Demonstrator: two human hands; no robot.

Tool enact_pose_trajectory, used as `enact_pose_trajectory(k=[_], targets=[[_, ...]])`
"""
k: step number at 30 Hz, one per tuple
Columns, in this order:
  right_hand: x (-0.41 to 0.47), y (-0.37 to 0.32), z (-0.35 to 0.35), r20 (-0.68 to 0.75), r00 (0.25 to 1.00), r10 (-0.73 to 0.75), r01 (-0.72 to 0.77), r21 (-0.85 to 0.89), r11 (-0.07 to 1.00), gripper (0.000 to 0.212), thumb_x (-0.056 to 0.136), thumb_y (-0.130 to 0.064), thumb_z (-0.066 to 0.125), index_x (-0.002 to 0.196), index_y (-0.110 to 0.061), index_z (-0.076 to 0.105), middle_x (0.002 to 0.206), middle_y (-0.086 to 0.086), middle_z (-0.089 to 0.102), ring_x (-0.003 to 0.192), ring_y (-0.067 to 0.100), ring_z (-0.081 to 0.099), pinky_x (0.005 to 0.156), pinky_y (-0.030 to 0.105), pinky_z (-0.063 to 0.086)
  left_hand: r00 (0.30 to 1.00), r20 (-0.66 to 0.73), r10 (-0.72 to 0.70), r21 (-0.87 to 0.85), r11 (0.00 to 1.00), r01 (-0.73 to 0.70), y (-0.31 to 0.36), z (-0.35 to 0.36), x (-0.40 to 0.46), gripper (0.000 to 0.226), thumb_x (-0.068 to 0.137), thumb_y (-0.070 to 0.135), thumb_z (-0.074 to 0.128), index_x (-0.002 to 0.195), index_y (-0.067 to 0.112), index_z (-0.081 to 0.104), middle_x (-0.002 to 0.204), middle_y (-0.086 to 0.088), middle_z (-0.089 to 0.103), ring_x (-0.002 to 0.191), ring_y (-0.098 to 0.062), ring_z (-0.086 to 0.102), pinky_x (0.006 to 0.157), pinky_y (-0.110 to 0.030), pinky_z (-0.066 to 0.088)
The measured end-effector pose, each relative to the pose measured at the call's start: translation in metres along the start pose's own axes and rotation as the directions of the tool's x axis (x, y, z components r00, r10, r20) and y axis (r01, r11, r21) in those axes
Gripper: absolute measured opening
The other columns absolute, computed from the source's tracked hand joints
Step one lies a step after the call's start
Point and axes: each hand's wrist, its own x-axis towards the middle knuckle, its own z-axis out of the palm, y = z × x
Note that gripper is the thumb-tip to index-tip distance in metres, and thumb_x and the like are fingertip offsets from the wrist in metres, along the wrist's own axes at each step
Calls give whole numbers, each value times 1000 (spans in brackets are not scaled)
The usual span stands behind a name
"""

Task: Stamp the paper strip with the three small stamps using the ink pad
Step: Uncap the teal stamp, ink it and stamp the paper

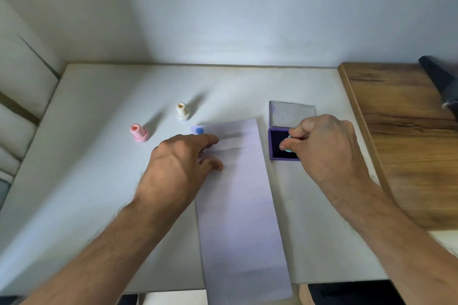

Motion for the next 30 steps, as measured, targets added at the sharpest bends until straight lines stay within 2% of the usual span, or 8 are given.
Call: enact_pose_trajectory(k=[4, 9, 13, 16, 18, 20, 25, 30], targets=[[-1, 1, 1, 21, 1000, 3, -2, -4, 1000, 2, 82, -8, 76, 81, -7, 75, 63, -11, 60, 61, 6, 61, 57, 15, 50, 1000, 12, 11, 41, 999, -11, -3, 2, 1, 42, 78, 36, 77, 120, 31, 68, 105, 0, 71, 98, -19, 66, 88, -34, 52], [0, 2, 1, 2, 1000, -17, 17, -20, 1000, 10, 77, -18, 81, 85, -16, 76, 80, 2, 71, 76, 21, 67, 73, 34, 58, 1000, 30, 8, 56, 998, -10, -4, 0, 2, 43, 79, 38, 76, 120, 33, 66, 105, -1, 70, 98, -20, 65, 88, -35, 52], [6, -1, -2, -19, 1000, -19, 19, -29, 999, 21, 76, -29, 82, 93, -18, 76, 84, -1, 74, 74, 13, 66, 72, 21, 53, 999, 21, 27, 80, 996, -29, -4, -3, 2, 45, 79, 40, 75, 122, 33, 65, 104, -2, 68, 97, -20, 64, 87, -34, 52], [3, -21, -1, -104, 991, -82, 99, 166, 981, 21, 76, -29, 81, 95, -20, 77, 82, -7, 75, 72, 6, 68, 72, 12, 49, 998, 5, 63, 145, 987, -63, -3, -4, -1, 46, 81, 42, 72, 125, 33, 63, 107, -3, 67, 100, -21, 61, 87, -30, 48], [-3, -40, 8, -26, 1000, 4, 11, 540, 842, 18, 78, -21, 79, 96, -15, 77, 80, -2, 76, 69, 12, 71, 72, 20, 56, 993, 6, 121, 206, 971, -120, -1, -4, -3, 42, 83, 42, 70, 122, 30, 65, 110, -3, 67, 103, -22, 59, 86, -31, 46], [-9, -56, 26, 199, 975, 104, -223, 825, 519, 16, 83, -11, 74, 97, -4, 74, 78, 7, 75, 69, 21, 71, 68, 28, 59, 984, 39, 173, 254, 951, -177, 1, -2, -5, 36, 85, 41, 67, 117, 24, 66, 111, -1, 69, 106, -23, 57, 86, -33, 47], [-9, -74, 62, 526, 834, 163, -535, 845, 13, 15, 91, -15, 66, 92, 0, 68, 78, 14, 72, 71, 23, 73, 62, 26, 60, 976, 116, 185, 280, 937, -211, -3, 1, -5, 34, 89, 44, 58, 118, 25, 62, 113, 5, 64, 112, -19, 50, 88, -29, 43], [-7, -80, 75, 586, 792, 171, -569, 810, -140, 12, 90, -15, 66, 90, -3, 66, 73, 12, 74, 62, 18, 72, 63, 23, 61, 974, 152, 167, 275, 939, -204, -1, 0, -3, 25, 88, 39, 58, 107, 23, 63, 105, 2, 62, 107, -20, 51, 80, -29, 44]])
